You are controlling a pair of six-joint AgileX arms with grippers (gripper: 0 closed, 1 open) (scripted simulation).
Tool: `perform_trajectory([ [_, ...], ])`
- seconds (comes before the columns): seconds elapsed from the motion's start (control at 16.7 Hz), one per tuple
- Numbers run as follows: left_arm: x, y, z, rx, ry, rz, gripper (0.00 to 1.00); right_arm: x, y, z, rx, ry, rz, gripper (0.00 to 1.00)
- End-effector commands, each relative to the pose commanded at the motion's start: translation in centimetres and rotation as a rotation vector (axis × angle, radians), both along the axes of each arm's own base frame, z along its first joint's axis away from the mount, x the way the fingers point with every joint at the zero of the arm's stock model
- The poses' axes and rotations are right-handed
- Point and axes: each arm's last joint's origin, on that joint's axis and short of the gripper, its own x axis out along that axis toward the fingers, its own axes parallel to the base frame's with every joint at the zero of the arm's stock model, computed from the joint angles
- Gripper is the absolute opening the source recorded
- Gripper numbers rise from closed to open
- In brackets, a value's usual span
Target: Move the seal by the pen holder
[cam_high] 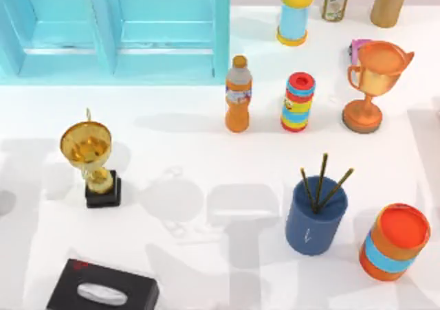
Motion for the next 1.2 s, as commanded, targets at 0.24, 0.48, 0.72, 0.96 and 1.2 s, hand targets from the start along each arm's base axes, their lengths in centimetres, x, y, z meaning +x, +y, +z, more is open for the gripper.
perform_trajectory([
  [0.24, 6.7, 2.4, 1.2, -0.019, 0.352, 0.007, 1.0, 0.0, 0.0, 0.0, 0.0, 0.0, 0.0, 1.0],
  [0.48, 12.3, 5.0, 0.0, -0.06, 0.629, 0.003, 1.0, 0.0, 0.0, 0.0, 0.0, 0.0, 0.0, 1.0],
  [0.72, 15.3, 6.8, -1.6, -0.096, 0.791, -0.005, 1.0, 0.0, 0.0, 0.0, 0.0, 0.0, 0.0, 1.0],
  [0.96, 15.8, 7.1, -1.9, -0.104, 0.822, -0.007, 1.0, 0.0, 0.0, 0.0, 0.0, 0.0, 0.0, 1.0],
  [1.2, 15.8, 6.9, -2.0, -0.102, 0.821, -0.01, 1.0, 0.0, 0.0, 0.0, 0.0, 0.0, 0.0, 1.0],
])
